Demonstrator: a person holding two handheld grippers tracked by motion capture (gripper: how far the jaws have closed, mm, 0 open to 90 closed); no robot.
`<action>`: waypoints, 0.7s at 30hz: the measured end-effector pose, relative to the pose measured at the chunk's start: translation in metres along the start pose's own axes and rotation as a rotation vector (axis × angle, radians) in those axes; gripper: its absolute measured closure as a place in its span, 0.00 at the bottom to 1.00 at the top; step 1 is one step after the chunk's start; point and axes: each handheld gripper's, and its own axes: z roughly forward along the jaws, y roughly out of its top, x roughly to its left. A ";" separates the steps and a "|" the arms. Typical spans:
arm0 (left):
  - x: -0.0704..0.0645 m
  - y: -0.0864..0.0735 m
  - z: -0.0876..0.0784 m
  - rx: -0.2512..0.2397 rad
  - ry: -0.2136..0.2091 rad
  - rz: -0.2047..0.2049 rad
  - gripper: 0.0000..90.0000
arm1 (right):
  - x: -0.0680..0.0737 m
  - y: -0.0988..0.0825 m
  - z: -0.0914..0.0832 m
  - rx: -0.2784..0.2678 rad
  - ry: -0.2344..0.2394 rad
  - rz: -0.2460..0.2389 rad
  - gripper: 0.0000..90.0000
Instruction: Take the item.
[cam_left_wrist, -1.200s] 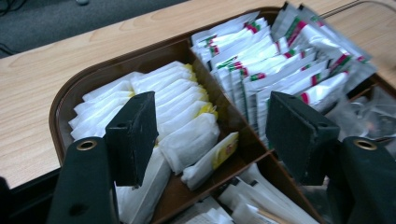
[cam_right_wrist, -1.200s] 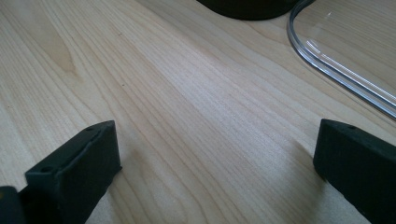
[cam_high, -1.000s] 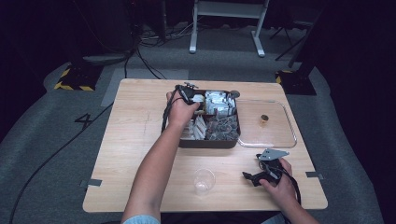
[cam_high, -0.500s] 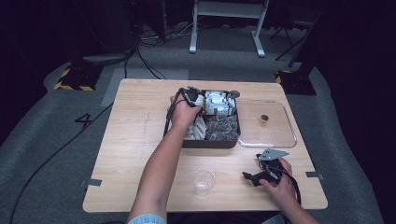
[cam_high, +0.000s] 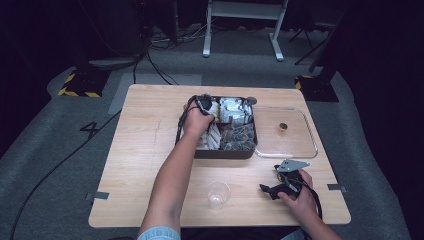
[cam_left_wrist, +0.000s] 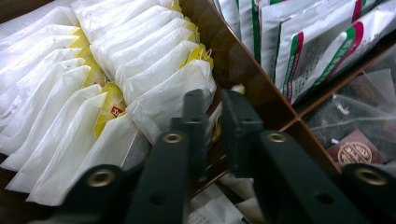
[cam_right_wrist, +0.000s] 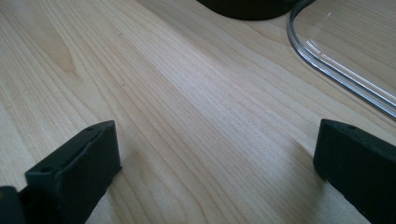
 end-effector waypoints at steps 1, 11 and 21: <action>0.000 0.000 0.000 0.006 -0.005 0.009 0.95 | 0.000 0.000 0.000 0.000 0.000 0.000 0.01; -0.003 0.006 -0.006 0.000 -0.001 0.057 1.00 | 0.000 0.000 0.000 0.000 -0.001 -0.001 0.01; -0.007 0.019 -0.025 -0.023 -0.004 0.097 1.00 | 0.000 0.000 0.000 -0.001 -0.001 0.002 0.01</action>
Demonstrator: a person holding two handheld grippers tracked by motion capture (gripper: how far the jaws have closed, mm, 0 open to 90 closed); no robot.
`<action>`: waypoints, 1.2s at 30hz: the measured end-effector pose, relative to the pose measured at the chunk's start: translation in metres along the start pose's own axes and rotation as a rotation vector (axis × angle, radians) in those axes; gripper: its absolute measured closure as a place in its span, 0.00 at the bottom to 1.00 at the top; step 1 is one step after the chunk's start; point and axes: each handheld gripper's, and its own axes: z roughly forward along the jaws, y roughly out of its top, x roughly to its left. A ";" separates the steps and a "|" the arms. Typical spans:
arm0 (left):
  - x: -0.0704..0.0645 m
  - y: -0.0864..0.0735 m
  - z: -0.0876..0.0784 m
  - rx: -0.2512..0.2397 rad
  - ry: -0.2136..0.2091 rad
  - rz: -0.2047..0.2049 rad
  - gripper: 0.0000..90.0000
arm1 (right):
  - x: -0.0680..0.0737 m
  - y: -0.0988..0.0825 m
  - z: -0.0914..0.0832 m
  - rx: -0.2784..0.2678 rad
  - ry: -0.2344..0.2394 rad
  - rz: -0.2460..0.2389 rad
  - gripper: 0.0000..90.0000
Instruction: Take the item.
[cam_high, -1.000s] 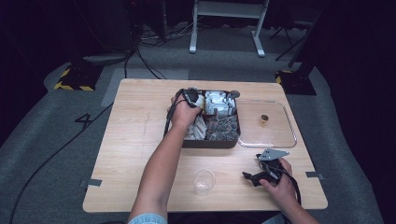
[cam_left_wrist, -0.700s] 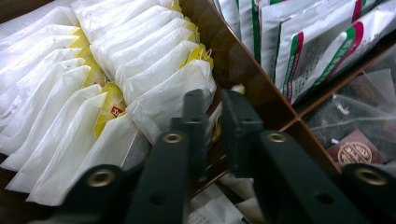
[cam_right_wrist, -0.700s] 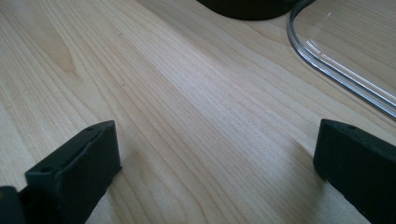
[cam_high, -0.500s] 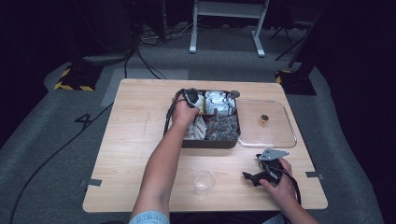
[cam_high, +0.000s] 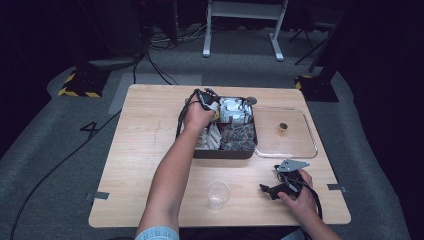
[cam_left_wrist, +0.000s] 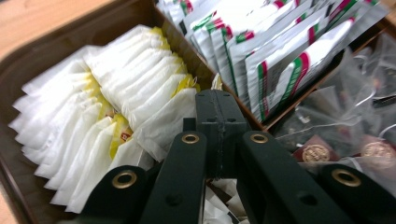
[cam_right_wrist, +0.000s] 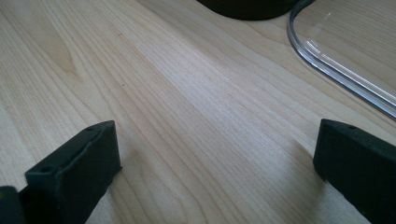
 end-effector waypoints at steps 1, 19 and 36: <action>-0.001 0.002 -0.003 -0.006 0.001 0.003 1.00 | 0.000 0.000 0.000 0.000 -0.001 -0.001 0.01; -0.003 0.015 -0.052 -0.115 -0.073 0.039 1.00 | 0.000 0.000 0.000 0.001 0.000 0.001 0.01; -0.020 0.007 -0.108 -0.165 -0.122 0.148 1.00 | 0.000 0.000 0.000 0.000 0.000 0.000 0.01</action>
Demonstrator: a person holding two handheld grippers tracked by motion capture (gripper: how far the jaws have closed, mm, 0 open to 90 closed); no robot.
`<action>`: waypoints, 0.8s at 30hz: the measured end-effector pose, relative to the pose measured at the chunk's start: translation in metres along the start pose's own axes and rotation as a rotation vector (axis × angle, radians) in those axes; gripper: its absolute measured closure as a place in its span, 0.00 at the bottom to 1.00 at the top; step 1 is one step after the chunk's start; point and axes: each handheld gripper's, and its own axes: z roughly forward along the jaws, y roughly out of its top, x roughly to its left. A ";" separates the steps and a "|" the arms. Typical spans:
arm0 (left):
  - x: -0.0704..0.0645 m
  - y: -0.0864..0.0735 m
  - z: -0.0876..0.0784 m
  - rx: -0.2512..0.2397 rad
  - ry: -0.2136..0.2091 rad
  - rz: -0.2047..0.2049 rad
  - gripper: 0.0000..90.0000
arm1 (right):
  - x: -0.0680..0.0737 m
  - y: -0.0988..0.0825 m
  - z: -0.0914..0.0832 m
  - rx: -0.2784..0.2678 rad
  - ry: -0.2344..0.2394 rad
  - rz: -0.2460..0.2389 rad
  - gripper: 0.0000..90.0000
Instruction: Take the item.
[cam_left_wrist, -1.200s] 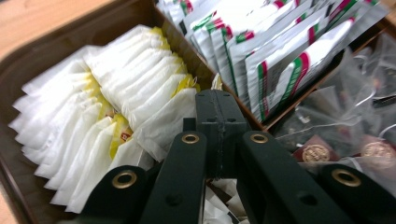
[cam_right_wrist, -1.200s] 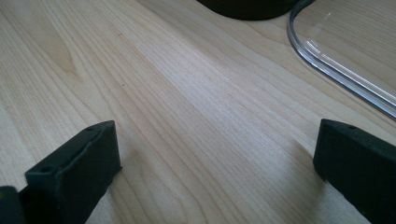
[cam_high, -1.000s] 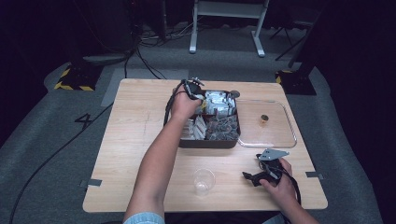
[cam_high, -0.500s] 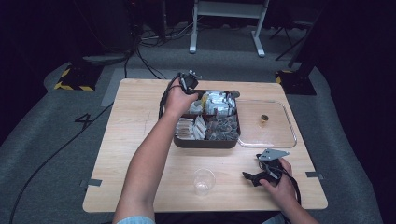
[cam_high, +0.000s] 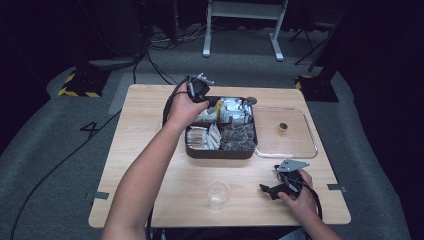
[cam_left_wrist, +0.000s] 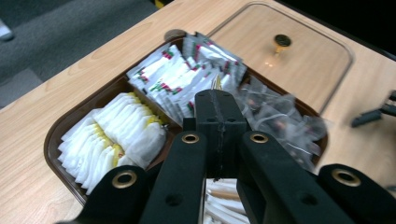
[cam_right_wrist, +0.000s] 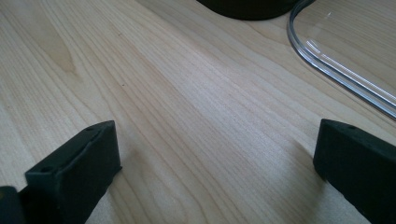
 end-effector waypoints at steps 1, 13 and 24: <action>-0.003 -0.001 -0.003 -0.003 -0.006 0.009 1.00 | 0.000 0.000 0.000 0.000 0.000 0.000 0.01; -0.038 -0.015 -0.039 -0.064 -0.106 0.100 1.00 | 0.000 0.000 0.000 0.001 0.000 0.001 0.01; -0.078 -0.034 -0.065 -0.105 -0.196 0.202 1.00 | 0.000 0.000 0.000 0.000 0.000 0.000 0.01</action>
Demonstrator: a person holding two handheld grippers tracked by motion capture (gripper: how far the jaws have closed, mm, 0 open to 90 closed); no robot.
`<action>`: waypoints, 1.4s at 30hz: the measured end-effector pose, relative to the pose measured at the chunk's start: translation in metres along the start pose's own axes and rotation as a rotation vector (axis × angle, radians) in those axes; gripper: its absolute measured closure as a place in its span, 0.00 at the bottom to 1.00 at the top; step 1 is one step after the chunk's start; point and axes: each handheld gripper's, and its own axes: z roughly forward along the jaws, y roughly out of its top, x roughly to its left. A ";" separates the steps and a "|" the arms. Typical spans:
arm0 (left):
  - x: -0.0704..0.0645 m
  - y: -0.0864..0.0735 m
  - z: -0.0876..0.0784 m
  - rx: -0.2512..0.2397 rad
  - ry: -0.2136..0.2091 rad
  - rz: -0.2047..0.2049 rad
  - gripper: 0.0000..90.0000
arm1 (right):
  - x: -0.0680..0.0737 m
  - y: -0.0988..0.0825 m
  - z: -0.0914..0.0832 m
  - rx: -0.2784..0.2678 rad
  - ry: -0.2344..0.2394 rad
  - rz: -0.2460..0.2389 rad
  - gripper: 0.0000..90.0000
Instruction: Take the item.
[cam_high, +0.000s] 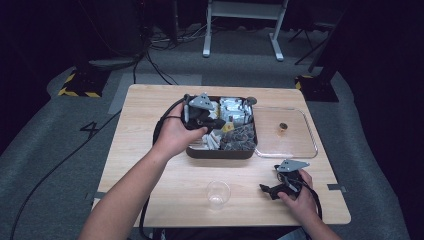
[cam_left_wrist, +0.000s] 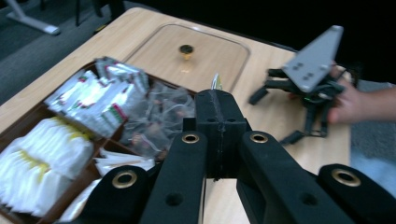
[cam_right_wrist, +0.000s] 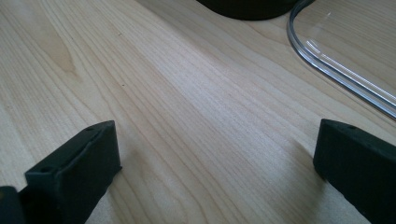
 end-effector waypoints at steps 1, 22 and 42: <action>-0.003 -0.001 -0.001 -0.003 -0.007 0.006 1.00 | 0.000 0.000 0.000 0.000 0.000 0.000 0.01; -0.075 -0.044 -0.005 -0.052 -0.144 0.099 1.00 | 0.000 0.000 0.000 0.000 0.000 0.000 0.01; -0.092 -0.091 0.019 -0.065 -0.205 0.057 1.00 | 0.000 0.000 0.000 0.000 0.000 0.000 0.01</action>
